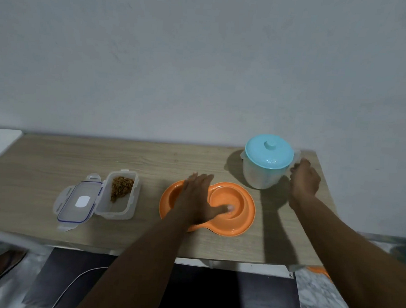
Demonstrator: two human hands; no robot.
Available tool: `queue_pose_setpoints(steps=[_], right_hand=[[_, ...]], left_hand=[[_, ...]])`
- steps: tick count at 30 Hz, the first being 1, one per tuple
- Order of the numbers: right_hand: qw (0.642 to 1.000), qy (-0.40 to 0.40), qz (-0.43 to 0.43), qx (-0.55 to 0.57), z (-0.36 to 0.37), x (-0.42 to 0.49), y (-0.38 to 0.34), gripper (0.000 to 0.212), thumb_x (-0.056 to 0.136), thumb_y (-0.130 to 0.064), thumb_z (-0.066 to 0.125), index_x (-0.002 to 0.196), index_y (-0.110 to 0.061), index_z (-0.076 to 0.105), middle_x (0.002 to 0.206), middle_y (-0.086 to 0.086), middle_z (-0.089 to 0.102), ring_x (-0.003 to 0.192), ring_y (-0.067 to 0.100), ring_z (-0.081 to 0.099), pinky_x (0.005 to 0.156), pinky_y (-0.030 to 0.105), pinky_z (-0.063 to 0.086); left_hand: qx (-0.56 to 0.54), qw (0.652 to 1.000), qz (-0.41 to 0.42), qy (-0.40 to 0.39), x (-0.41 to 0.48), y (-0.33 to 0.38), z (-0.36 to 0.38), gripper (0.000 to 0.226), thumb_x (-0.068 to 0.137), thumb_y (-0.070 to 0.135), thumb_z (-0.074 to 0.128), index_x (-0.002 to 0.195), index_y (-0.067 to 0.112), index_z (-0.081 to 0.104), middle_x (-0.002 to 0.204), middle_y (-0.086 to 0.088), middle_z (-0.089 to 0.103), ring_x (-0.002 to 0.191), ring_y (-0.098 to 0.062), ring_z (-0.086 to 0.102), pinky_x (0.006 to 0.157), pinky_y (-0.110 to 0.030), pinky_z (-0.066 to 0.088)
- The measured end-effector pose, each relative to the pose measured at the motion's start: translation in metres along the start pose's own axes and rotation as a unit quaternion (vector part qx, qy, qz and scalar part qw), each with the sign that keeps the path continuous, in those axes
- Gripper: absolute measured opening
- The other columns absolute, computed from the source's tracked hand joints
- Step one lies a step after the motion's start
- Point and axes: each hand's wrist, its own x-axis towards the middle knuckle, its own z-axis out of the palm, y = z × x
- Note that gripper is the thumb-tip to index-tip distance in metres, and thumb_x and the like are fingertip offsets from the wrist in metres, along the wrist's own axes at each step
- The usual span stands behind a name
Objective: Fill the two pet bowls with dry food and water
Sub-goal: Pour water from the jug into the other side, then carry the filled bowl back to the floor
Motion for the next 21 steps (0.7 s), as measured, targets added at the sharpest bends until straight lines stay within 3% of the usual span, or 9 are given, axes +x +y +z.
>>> queue_pose_setpoints(steps=[2, 4, 8, 12, 16, 18, 21], right_hand=[[0.994, 0.011, -0.047, -0.098, -0.008, -0.010, 0.031, 0.035, 0.095, -0.041, 0.045, 0.100, -0.011, 0.064, 0.102, 0.008, 0.066, 0.100, 0.032, 0.058, 0.091, 0.043, 0.046], [0.976, -0.050, -0.100, -0.189, -0.012, -0.025, 0.063, 0.028, 0.097, -0.036, 0.049, 0.097, -0.011, 0.062, 0.097, 0.008, 0.065, 0.097, 0.033, 0.060, 0.089, 0.044, 0.048], [0.927, -0.125, -0.180, -0.304, -0.003, -0.043, 0.095, 0.025, 0.095, -0.042, 0.049, 0.092, -0.021, 0.063, 0.090, 0.000, 0.068, 0.088, 0.025, 0.063, 0.079, 0.040, 0.051], [0.899, -0.162, -0.188, -0.361, 0.011, -0.046, 0.095, 0.016, 0.092, -0.027, 0.055, 0.099, -0.018, 0.067, 0.097, 0.005, 0.070, 0.091, 0.027, 0.065, 0.081, 0.043, 0.054], [0.899, -0.156, -0.173, -0.372, 0.008, -0.048, 0.095, 0.018, 0.089, -0.020, 0.057, 0.101, -0.020, 0.070, 0.103, 0.005, 0.072, 0.097, 0.030, 0.065, 0.085, 0.044, 0.054], [0.903, -0.160, -0.173, -0.360, 0.001, -0.051, 0.096, 0.019, 0.087, -0.016, 0.056, 0.098, -0.020, 0.072, 0.100, 0.005, 0.074, 0.097, 0.030, 0.066, 0.087, 0.044, 0.053], [0.910, -0.156, -0.171, -0.344, -0.011, -0.064, 0.094, 0.020, 0.085, -0.012, 0.054, 0.091, -0.021, 0.071, 0.090, 0.003, 0.073, 0.093, 0.029, 0.065, 0.087, 0.043, 0.052]], left_hand=[[-0.008, 0.995, -0.060, 0.078, -0.005, -0.012, -0.002, 0.096, 0.082, 0.074, 0.049, 0.154, 0.015, 0.023, 0.160, -0.010, 0.027, 0.151, -0.031, 0.015, 0.123, -0.046, 0.013], [-0.039, 0.978, -0.167, 0.117, -0.014, -0.024, -0.005, 0.083, 0.091, 0.064, 0.043, 0.152, 0.011, 0.025, 0.157, -0.016, 0.029, 0.148, -0.033, 0.021, 0.121, -0.047, 0.019], [-0.134, 0.927, -0.341, 0.077, -0.028, -0.040, -0.006, 0.070, 0.096, 0.059, 0.037, 0.140, 0.005, 0.036, 0.141, -0.024, 0.042, 0.130, -0.041, 0.041, 0.110, -0.049, 0.032], [-0.133, 0.925, -0.348, 0.066, -0.034, -0.048, -0.002, 0.054, 0.099, 0.045, 0.042, 0.132, 0.002, 0.044, 0.132, -0.024, 0.051, 0.123, -0.040, 0.049, 0.104, -0.046, 0.037], [-0.178, 0.917, -0.348, 0.083, -0.046, -0.050, -0.007, 0.052, 0.098, 0.038, 0.047, 0.135, 0.001, 0.043, 0.134, -0.022, 0.054, 0.124, -0.038, 0.052, 0.098, -0.041, 0.041], [-0.178, 0.918, -0.345, 0.088, -0.054, -0.049, -0.010, 0.052, 0.099, 0.034, 0.049, 0.137, 0.000, 0.044, 0.136, -0.022, 0.054, 0.125, -0.037, 0.052, 0.096, -0.038, 0.041], [-0.164, 0.924, -0.334, 0.094, -0.068, -0.047, -0.011, 0.043, 0.097, 0.031, 0.054, 0.127, 0.000, 0.053, 0.126, -0.020, 0.060, 0.116, -0.035, 0.057, 0.083, -0.033, 0.039]])
